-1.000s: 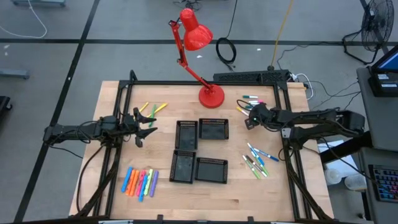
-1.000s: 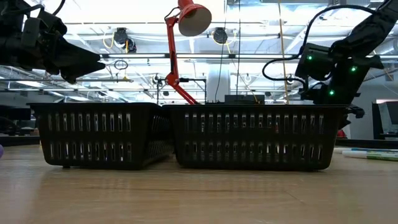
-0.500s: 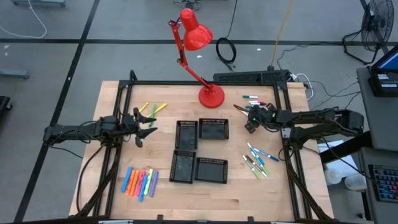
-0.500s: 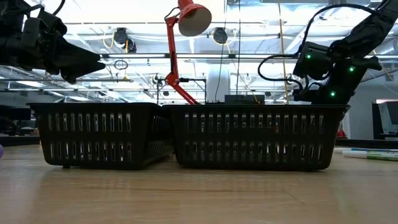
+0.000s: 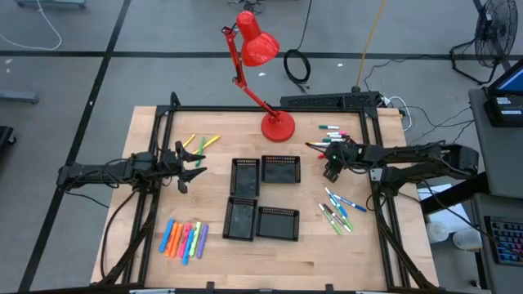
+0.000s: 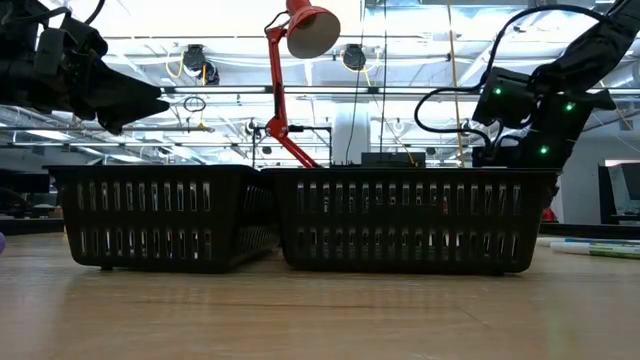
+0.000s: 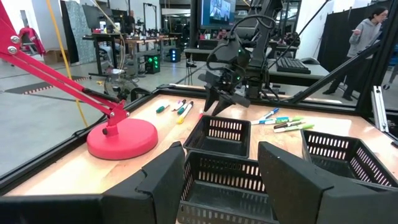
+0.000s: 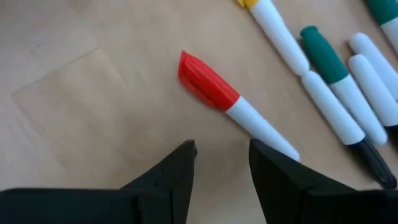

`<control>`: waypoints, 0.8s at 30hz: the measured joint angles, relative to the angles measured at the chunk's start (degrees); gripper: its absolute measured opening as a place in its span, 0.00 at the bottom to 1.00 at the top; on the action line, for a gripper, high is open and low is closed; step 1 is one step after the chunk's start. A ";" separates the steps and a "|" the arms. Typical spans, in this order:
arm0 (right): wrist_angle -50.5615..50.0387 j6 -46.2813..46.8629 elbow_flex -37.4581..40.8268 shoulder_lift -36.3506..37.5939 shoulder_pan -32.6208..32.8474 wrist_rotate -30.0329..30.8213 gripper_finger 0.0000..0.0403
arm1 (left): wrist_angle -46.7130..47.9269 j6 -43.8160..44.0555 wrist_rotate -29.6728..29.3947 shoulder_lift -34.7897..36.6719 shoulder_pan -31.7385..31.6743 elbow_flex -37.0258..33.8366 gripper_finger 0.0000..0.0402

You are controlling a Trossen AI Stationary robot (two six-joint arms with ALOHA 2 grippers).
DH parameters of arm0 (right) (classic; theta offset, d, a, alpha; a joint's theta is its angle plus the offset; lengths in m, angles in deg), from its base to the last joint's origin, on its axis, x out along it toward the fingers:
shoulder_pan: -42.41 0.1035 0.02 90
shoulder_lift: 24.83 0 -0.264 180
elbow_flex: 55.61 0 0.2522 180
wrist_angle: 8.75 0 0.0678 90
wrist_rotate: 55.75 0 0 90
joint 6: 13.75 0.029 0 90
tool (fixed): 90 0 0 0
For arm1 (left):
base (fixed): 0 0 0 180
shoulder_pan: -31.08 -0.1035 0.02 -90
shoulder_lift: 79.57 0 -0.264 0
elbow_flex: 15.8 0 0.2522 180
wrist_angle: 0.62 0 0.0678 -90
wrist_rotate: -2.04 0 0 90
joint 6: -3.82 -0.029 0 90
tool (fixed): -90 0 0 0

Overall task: Pick & Place Markers
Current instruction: Put the red highlighter pen into the top right black bin

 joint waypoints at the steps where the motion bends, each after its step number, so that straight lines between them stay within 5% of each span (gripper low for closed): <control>1: -0.74 -0.12 0.02 0.55 0.02 -0.50 0.36 | -0.01 0.00 0.02 0.00 0.01 0.00 0.52; 9: -4.17 -2.01 0.19 7.02 0.06 -5.02 0.36 | -0.02 0.00 0.00 0.01 -0.01 0.01 0.52; 16: -1.00 -3.68 0.15 10.35 0.04 2.33 0.36 | -0.02 0.00 0.02 0.00 -0.01 -0.01 0.52; 24: 10.07 -17.69 5.89 8.90 0.02 -0.50 0.36 | -0.02 0.00 0.02 0.01 0.01 0.01 0.52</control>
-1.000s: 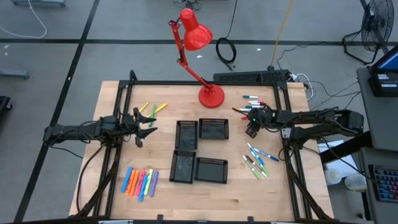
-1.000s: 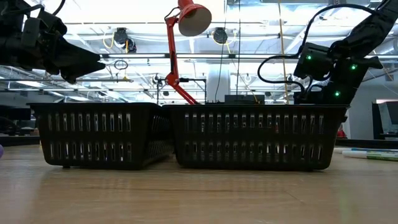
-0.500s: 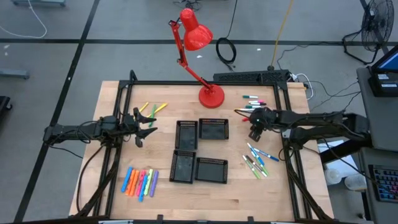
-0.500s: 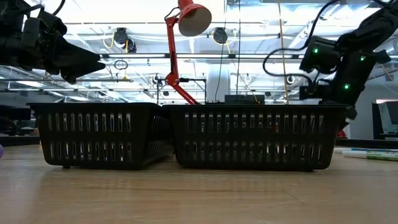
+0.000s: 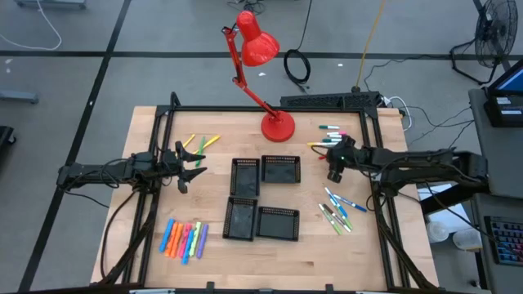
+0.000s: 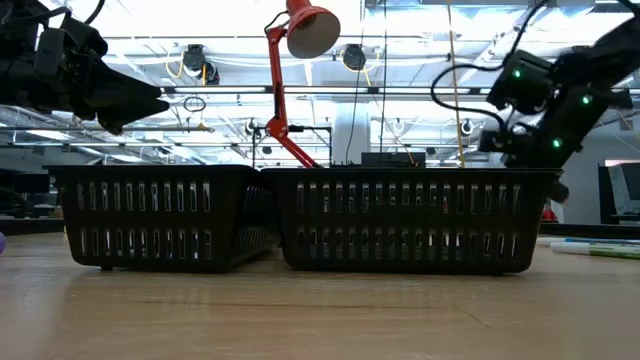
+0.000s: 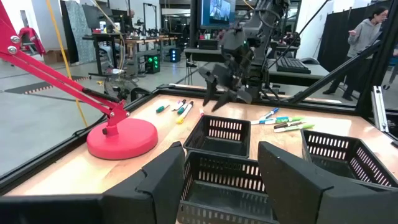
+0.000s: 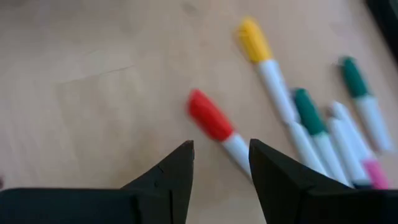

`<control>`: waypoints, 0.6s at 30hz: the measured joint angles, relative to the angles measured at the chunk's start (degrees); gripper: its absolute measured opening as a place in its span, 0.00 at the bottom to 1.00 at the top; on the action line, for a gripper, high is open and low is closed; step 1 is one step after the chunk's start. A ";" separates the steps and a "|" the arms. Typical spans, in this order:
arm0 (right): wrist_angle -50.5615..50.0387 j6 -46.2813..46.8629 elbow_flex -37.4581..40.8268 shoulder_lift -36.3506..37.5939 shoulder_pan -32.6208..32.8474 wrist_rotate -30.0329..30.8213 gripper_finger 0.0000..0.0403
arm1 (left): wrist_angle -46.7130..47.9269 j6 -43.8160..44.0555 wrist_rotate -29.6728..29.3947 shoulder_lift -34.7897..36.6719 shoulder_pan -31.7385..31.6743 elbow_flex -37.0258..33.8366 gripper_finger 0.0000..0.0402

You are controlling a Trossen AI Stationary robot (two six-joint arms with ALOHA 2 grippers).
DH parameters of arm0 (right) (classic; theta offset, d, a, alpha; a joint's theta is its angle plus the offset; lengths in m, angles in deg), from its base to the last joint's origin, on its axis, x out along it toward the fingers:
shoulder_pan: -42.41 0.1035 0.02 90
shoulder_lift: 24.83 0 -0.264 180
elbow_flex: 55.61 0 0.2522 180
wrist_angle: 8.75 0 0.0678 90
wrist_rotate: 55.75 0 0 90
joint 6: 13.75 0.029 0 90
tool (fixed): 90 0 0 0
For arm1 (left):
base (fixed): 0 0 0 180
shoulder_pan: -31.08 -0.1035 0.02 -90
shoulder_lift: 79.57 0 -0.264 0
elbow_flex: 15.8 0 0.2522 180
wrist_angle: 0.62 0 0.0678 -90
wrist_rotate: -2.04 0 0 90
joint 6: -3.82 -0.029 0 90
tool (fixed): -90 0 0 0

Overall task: Pick & Place Markers
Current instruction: Put the red highlighter pen into the top right black bin

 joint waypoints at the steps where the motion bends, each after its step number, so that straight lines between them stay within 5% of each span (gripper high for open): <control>1: 2.56 -1.38 1.39 0.08 0.00 -0.86 0.36 | 0.02 0.00 -0.01 -0.01 -0.01 -0.01 0.52; 7: 19.21 -8.22 7.97 0.09 0.00 -1.13 0.36 | 0.00 0.00 0.00 -0.01 0.00 0.00 0.52; 18: 18.48 -7.75 7.51 0.11 -0.02 5.57 0.35 | 0.00 0.00 -0.02 -0.01 -0.02 0.00 0.52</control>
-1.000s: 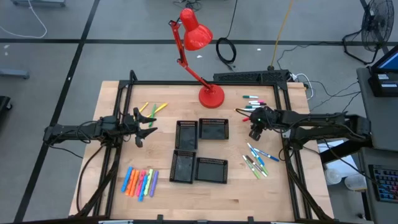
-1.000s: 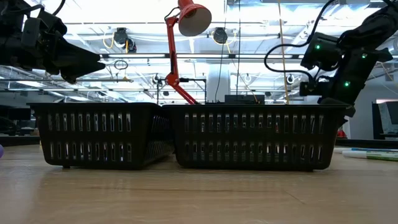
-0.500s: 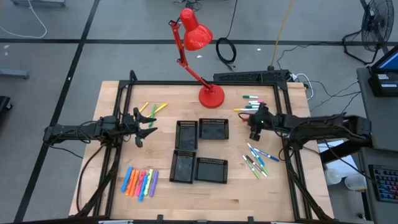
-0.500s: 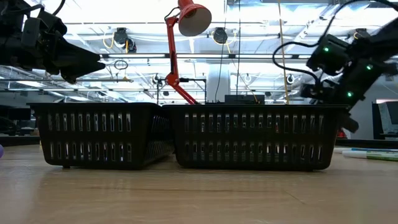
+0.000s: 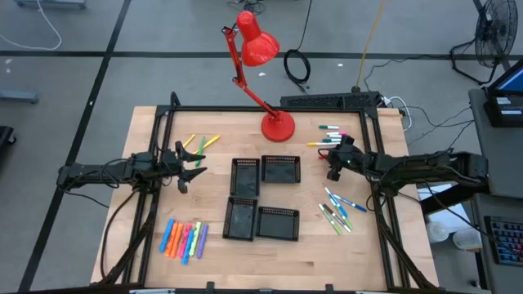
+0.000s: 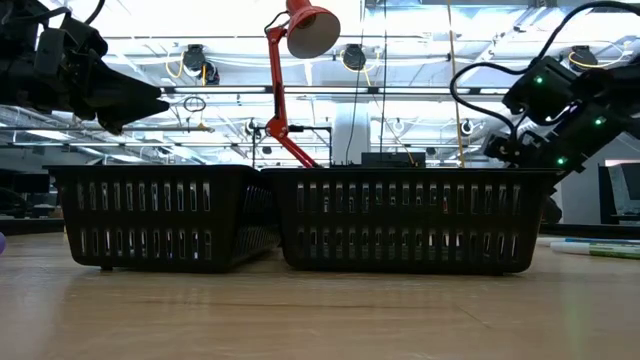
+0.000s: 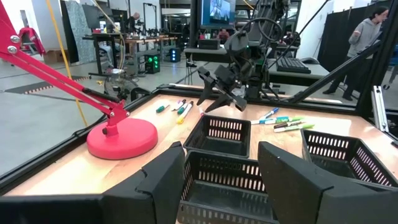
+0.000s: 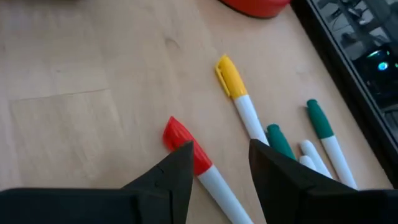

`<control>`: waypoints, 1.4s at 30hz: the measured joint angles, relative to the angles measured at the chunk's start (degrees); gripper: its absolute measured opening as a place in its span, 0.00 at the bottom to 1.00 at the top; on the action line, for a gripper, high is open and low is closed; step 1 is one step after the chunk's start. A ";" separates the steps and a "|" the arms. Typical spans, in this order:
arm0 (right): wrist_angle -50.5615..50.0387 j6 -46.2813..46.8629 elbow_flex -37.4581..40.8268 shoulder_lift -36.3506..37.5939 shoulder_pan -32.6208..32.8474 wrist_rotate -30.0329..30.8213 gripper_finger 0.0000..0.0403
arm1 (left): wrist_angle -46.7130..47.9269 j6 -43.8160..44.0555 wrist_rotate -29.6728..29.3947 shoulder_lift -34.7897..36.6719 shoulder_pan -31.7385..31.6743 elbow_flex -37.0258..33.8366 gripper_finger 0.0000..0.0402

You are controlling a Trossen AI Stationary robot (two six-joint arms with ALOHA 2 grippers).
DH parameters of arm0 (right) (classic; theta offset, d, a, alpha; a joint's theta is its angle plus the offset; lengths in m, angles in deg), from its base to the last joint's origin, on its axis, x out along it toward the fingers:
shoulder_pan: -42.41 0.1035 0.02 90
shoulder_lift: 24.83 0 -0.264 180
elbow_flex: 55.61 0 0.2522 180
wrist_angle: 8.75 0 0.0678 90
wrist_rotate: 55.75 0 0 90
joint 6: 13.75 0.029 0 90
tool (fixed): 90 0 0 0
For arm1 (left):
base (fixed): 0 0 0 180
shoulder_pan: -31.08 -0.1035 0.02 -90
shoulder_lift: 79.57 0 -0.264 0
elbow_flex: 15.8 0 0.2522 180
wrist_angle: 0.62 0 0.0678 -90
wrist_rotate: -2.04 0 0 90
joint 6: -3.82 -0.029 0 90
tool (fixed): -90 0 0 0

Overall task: Pick & Place Markers
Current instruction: Put the red highlighter pen into the top right black bin

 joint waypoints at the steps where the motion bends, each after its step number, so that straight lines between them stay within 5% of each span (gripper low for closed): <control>1: -1.82 0.20 -0.89 -0.01 0.00 -0.07 0.34 | 0.00 0.00 0.00 0.00 0.00 0.00 0.52; 11: -24.85 -1.81 -15.54 0.00 -1.65 -3.22 0.27 | 0.00 0.00 0.00 0.00 0.02 0.00 0.52; 17: -33.02 -3.07 -17.41 -0.02 -5.84 -6.68 0.27 | 0.00 0.00 0.02 0.00 0.01 -0.02 0.52; 20: -33.22 -2.94 -17.00 -0.72 -7.00 -10.55 0.28 | 0.00 0.00 0.00 0.00 0.02 0.00 0.52; 34: -26.93 -6.39 -17.10 -13.97 -9.18 -10.45 0.43 | 0.00 0.00 -0.02 0.00 0.02 -0.02 0.52; 42: -31.02 0.57 -17.13 -15.22 -9.29 -15.98 0.38 | 0.00 0.00 -0.02 0.00 0.02 -0.02 0.52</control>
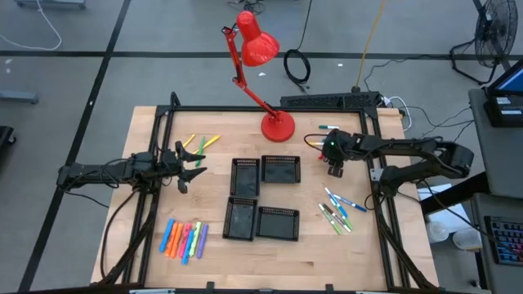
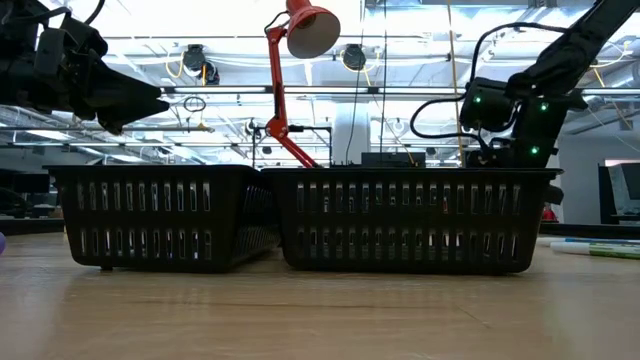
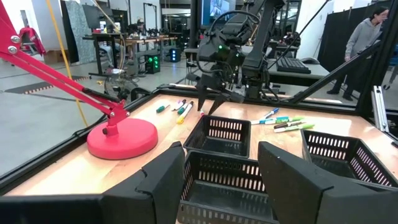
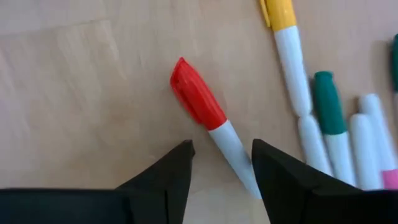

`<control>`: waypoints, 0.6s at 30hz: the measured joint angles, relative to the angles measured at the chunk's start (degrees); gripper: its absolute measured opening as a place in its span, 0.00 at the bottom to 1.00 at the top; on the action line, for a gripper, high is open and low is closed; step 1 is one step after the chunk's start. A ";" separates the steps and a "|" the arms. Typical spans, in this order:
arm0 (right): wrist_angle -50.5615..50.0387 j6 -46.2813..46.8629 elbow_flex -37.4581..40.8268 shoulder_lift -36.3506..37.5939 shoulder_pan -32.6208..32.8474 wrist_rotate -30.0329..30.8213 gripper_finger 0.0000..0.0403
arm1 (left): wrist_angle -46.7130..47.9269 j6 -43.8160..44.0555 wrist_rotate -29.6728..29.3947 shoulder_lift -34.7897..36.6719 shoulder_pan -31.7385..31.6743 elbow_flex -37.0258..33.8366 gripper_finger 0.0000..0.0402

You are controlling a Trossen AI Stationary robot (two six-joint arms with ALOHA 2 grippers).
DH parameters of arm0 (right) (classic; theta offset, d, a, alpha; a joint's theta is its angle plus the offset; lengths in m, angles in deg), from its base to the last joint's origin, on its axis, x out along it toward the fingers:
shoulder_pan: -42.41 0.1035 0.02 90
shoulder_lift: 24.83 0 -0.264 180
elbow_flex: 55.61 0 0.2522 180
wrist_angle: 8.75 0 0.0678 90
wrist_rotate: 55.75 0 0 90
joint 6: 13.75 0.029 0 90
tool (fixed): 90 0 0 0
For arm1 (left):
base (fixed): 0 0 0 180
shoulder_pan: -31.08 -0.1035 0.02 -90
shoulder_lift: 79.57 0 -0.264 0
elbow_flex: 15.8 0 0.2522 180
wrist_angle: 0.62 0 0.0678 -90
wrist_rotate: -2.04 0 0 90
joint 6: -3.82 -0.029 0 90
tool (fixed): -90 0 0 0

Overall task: Pick & Place Markers
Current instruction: Put the red highlighter pen into the top right black bin

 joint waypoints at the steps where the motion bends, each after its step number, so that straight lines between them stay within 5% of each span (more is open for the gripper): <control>1: -0.79 1.25 0.00 -0.04 0.11 -1.79 0.36 | 0.00 0.00 0.00 0.00 -0.02 0.02 0.52; 7: -2.43 4.96 0.11 -0.04 1.23 -8.59 0.32 | 0.00 0.00 -0.01 0.00 -0.01 0.01 0.52; 18: 1.08 18.71 0.16 0.03 4.08 -0.04 0.31 | 0.00 0.00 -0.02 0.00 0.00 0.02 0.52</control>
